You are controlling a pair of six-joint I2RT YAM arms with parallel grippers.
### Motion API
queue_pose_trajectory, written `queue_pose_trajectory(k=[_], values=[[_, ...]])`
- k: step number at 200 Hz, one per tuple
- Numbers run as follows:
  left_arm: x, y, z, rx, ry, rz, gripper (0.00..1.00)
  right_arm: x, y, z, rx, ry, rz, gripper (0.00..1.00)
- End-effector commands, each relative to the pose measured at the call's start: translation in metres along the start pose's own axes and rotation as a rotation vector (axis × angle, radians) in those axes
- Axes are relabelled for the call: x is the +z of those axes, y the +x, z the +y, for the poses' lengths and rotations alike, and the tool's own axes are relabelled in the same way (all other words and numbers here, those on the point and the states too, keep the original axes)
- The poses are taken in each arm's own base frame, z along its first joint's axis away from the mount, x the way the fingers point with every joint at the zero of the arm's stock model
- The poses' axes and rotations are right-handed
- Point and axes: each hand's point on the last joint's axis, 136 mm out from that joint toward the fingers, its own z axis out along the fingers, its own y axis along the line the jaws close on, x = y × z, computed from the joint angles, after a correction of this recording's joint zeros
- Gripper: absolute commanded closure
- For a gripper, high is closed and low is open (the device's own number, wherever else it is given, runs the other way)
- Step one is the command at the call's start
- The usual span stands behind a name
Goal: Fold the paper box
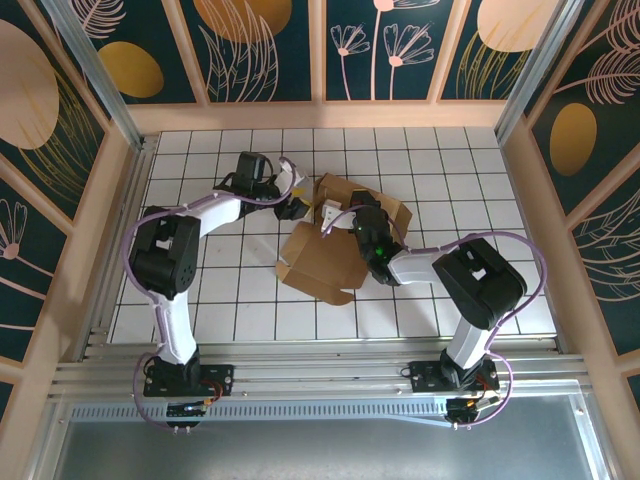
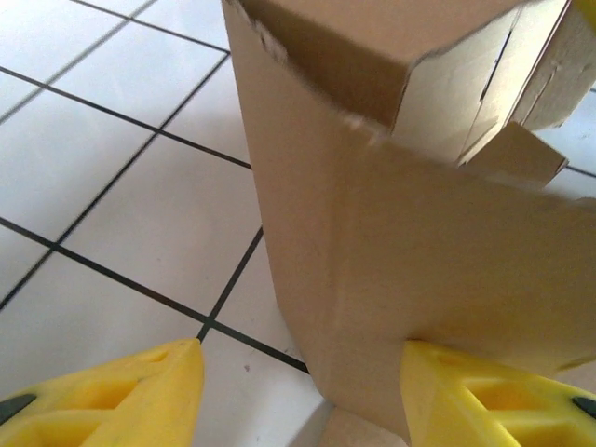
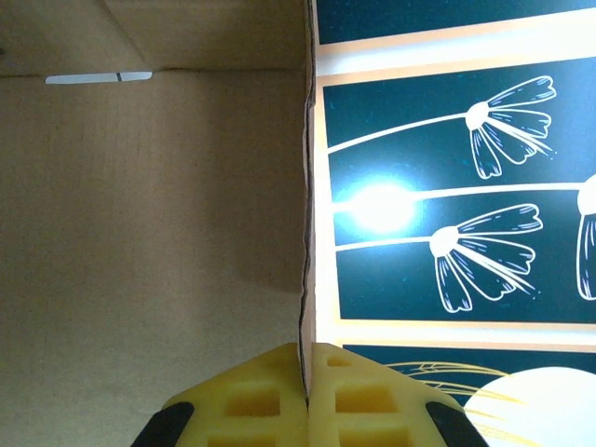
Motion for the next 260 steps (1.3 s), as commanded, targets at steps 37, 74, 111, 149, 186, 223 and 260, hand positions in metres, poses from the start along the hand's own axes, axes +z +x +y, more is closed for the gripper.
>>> queue_pose_trajectory(k=[37, 74, 111, 149, 186, 223, 260], values=[[0.027, -0.012, -0.023, 0.075, 0.109, -0.019, 0.43, 0.001, -0.006, 0.022, -0.013, -0.085, -0.024, 1.00], [0.038, -0.022, -0.014, 0.032, 0.072, -0.062, 0.42, 0.000, -0.006, 0.023, -0.010, -0.089, -0.024, 1.00], [0.047, -0.035, -0.009, -0.053, 0.069, -0.120, 0.51, -0.002, -0.009, 0.023, 0.022, -0.110, -0.035, 1.00], [0.059, -0.033, -0.007, -0.124, 0.075, -0.146, 0.71, -0.003, -0.014, 0.023, 0.076, -0.151, -0.046, 1.00], [0.064, -0.031, 0.001, -0.180, 0.031, -0.146, 0.87, -0.004, -0.014, 0.026, 0.076, -0.161, -0.044, 1.00], [0.068, -0.029, 0.010, -0.187, -0.083, -0.121, 1.00, -0.014, -0.027, 0.035, 0.095, -0.191, -0.069, 1.00], [0.065, -0.029, -0.002, -0.144, -0.061, -0.124, 1.00, -0.020, -0.052, 0.006, 0.365, -0.315, -0.067, 0.56]])
